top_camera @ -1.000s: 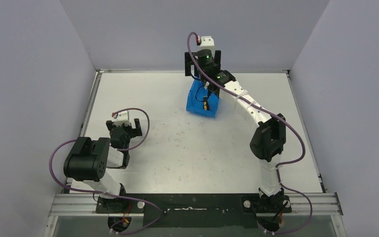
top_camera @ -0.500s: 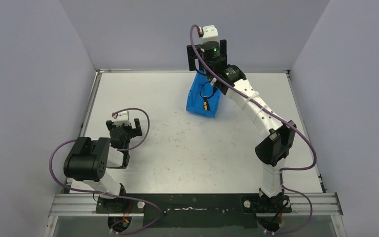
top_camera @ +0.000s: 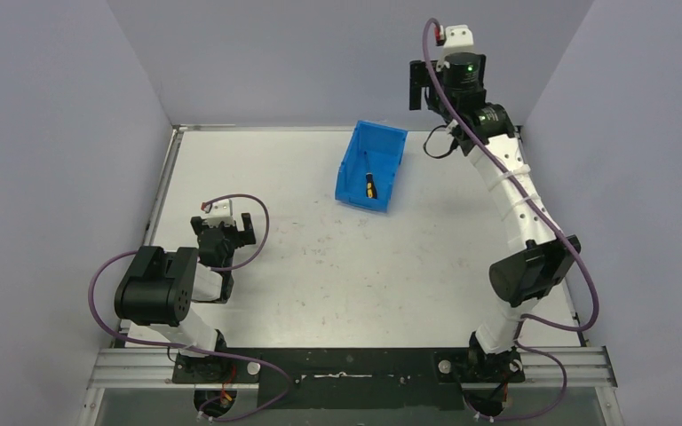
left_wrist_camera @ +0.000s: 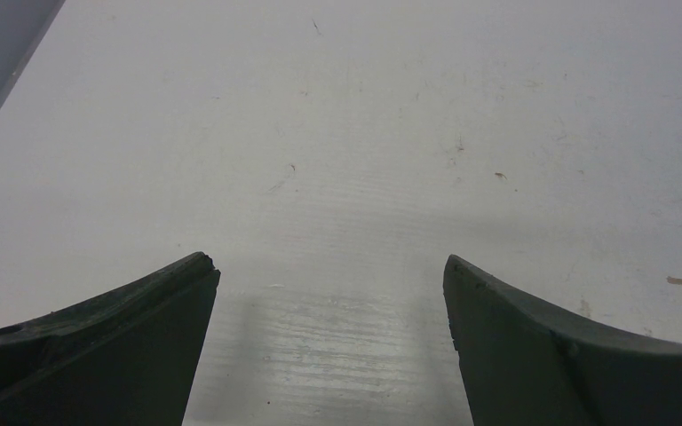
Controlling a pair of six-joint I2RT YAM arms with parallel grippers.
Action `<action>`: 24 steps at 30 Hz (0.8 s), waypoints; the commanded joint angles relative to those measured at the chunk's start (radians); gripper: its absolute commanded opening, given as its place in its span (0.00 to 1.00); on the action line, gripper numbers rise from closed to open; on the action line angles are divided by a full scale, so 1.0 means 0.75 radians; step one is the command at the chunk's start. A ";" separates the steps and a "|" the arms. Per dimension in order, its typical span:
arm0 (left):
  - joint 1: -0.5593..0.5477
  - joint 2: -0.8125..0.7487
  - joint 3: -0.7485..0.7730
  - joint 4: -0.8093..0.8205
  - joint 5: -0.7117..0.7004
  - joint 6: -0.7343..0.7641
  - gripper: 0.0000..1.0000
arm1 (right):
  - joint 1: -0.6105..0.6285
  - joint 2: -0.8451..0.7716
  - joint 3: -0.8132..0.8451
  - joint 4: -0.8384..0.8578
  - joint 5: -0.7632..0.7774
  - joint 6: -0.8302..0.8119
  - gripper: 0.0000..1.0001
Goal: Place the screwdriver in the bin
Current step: Reset both arms
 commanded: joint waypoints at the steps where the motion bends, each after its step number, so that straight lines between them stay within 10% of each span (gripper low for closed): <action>1: -0.002 -0.007 0.021 0.073 0.006 0.009 0.97 | -0.131 -0.088 -0.027 -0.053 -0.167 -0.037 1.00; 13: -0.002 -0.006 0.022 0.072 0.006 0.008 0.97 | -0.515 -0.070 -0.074 -0.147 -0.512 0.014 1.00; 24: -0.002 -0.005 0.022 0.073 0.006 0.008 0.97 | -0.520 -0.052 -0.087 -0.157 -0.477 0.027 1.00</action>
